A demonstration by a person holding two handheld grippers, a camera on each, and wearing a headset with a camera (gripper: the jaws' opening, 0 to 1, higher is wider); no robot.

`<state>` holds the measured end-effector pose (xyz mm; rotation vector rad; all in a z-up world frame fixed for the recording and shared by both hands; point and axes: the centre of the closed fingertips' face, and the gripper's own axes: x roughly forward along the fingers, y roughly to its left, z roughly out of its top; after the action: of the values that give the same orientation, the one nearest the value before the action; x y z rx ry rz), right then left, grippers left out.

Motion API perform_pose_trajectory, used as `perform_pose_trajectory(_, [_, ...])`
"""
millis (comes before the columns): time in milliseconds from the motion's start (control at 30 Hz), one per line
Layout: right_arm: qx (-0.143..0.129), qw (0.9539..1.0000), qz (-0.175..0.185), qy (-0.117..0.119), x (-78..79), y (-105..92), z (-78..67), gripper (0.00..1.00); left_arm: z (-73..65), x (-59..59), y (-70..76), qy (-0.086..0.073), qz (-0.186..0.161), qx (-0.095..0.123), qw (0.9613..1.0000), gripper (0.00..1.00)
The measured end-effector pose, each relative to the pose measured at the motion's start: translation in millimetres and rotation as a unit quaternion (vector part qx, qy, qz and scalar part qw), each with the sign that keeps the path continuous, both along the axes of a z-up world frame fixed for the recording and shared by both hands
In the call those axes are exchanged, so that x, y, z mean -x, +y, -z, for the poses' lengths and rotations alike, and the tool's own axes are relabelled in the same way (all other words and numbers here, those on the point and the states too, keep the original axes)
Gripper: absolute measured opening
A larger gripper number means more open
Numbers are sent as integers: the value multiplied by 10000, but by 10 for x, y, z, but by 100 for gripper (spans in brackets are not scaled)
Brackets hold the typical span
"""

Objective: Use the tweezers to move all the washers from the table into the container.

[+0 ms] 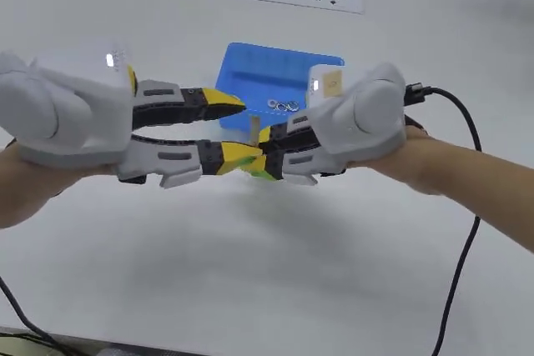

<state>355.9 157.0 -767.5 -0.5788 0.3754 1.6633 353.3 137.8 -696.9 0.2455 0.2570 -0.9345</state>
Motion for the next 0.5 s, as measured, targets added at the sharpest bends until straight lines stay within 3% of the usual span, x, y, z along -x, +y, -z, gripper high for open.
perform_pose_trajectory(267, [-169,9996,236,33,-30,-85,-193,10,-10,230,79,178,-176,141,9996,56])
perform_pose_trajectory(400, [-227,9991,350,34,-52,-132,-281,10,5,340,91,182,-239,91,9995,68])
perform_pose_trajectory(500, [-269,9989,386,-22,-66,-162,-381,10,-16,381,107,205,-336,182,9991,75])
